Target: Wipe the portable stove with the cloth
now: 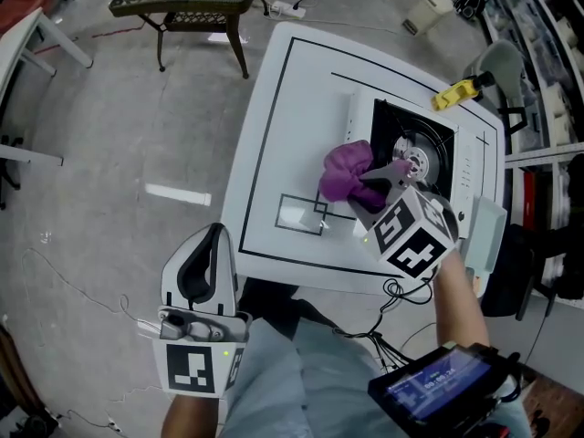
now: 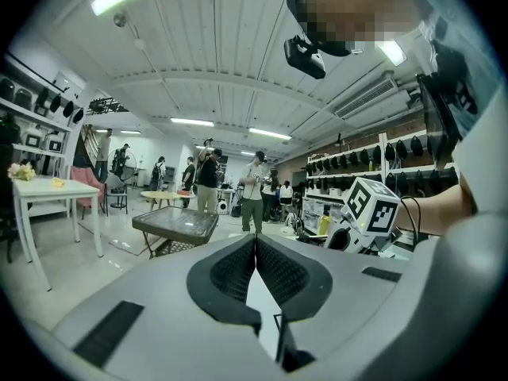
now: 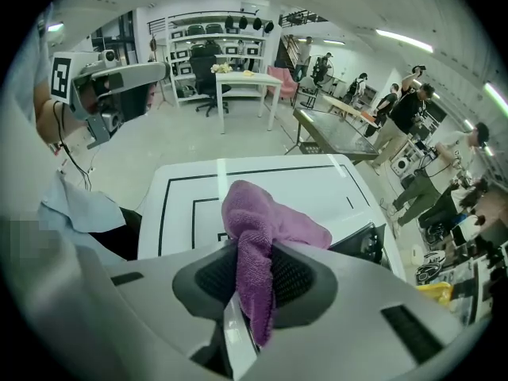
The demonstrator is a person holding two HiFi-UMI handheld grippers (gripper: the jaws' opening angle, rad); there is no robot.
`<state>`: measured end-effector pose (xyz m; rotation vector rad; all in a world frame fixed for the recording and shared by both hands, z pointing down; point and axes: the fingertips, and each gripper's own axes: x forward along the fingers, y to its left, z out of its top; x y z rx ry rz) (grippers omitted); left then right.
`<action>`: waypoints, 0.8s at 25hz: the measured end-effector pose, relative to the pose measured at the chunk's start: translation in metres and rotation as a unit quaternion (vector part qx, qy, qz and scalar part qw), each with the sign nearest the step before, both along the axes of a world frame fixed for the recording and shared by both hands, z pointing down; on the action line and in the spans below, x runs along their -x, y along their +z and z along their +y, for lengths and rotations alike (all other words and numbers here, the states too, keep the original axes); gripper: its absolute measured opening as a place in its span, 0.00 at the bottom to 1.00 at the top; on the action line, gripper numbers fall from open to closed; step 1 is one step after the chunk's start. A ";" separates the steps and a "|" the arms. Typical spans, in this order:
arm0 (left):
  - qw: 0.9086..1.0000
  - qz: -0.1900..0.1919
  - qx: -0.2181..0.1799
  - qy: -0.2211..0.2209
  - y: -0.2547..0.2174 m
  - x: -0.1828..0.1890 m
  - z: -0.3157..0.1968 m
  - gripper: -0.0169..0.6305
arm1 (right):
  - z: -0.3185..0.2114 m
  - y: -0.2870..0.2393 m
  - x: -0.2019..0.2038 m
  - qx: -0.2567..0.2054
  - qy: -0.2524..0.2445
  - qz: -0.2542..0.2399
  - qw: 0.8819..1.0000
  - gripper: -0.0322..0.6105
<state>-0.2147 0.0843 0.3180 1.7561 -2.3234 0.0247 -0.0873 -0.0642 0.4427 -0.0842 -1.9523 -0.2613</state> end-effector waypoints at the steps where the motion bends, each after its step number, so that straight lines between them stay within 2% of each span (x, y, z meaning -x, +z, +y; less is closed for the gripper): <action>1: 1.000 -0.001 -0.001 0.000 -0.001 -0.002 0.003 0.05 | 0.003 -0.001 -0.001 -0.003 -0.002 -0.001 1.000 0.22; 10: 1.000 -0.011 -0.008 -0.008 -0.009 -0.019 0.032 0.05 | 0.040 0.001 -0.011 -0.007 -0.027 -0.001 1.000 0.22; 20: 1.000 -0.022 -0.019 -0.003 -0.024 -0.033 0.061 0.05 | 0.086 -0.001 -0.039 0.020 -0.010 -0.004 1.000 0.22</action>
